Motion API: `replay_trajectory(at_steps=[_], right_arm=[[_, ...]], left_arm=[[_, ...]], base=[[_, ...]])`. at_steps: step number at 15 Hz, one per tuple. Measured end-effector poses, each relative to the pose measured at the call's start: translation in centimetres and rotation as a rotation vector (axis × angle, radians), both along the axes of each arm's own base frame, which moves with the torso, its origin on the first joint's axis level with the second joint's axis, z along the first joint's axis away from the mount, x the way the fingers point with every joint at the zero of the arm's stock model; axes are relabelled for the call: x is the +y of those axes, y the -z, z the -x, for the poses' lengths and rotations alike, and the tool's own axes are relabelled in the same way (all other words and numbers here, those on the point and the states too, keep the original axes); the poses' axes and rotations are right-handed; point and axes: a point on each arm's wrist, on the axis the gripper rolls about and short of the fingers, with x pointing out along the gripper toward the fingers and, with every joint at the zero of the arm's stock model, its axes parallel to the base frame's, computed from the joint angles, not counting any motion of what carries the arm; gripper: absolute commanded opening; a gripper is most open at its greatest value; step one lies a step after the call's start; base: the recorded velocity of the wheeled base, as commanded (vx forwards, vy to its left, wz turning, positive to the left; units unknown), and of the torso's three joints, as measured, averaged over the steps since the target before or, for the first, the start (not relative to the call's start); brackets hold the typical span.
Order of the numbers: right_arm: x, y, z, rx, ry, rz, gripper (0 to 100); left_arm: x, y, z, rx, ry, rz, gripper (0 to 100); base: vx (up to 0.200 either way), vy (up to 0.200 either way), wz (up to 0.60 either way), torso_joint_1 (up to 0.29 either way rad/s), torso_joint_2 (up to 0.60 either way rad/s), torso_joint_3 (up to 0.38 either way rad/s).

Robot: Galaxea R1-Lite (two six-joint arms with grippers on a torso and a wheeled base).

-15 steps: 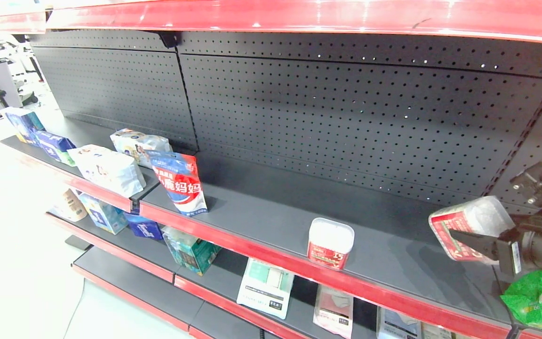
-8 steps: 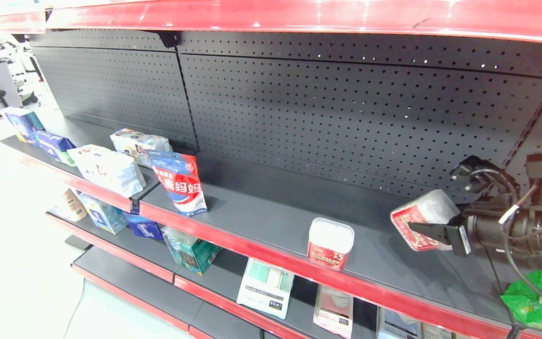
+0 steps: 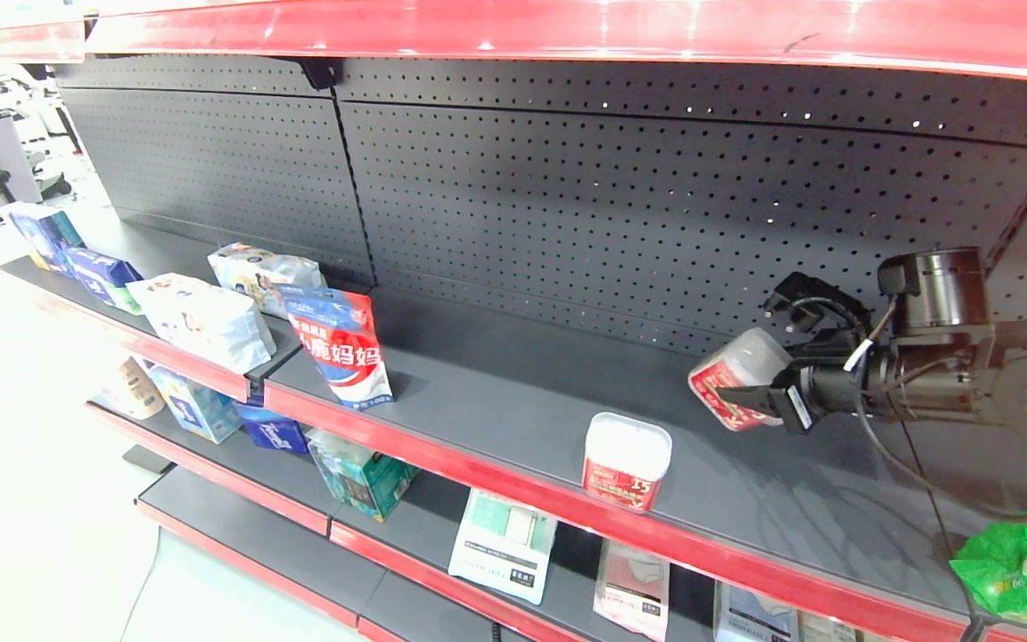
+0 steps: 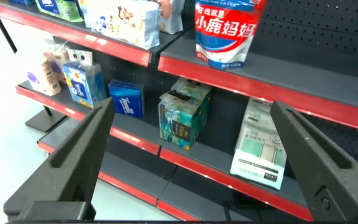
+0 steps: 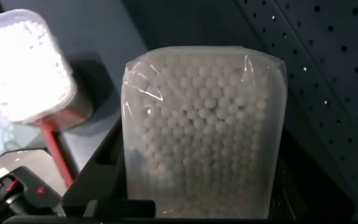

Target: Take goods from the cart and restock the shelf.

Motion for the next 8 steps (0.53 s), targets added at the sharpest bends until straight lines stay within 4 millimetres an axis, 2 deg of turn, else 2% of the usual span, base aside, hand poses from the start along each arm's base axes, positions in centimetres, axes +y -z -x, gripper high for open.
replay_trajectory(at_steps=[3, 8], right_arm=[[0.8, 0.5, -2.6, -0.01, -0.012, 0.013, 0], [1.8, 2.4, -4.2, 0.002, -0.082, 0.097, 0]], left_arm=[[0.0, 0.0, 0.0, 0.0, 0.0, 0.0, 100], [0.0, 0.0, 0.0, 0.0, 0.0, 0.0, 100]], base=[[0.0, 0.0, 0.0, 0.0, 0.0, 0.0], [0.0, 0.0, 0.0, 0.0, 0.0, 0.0]])
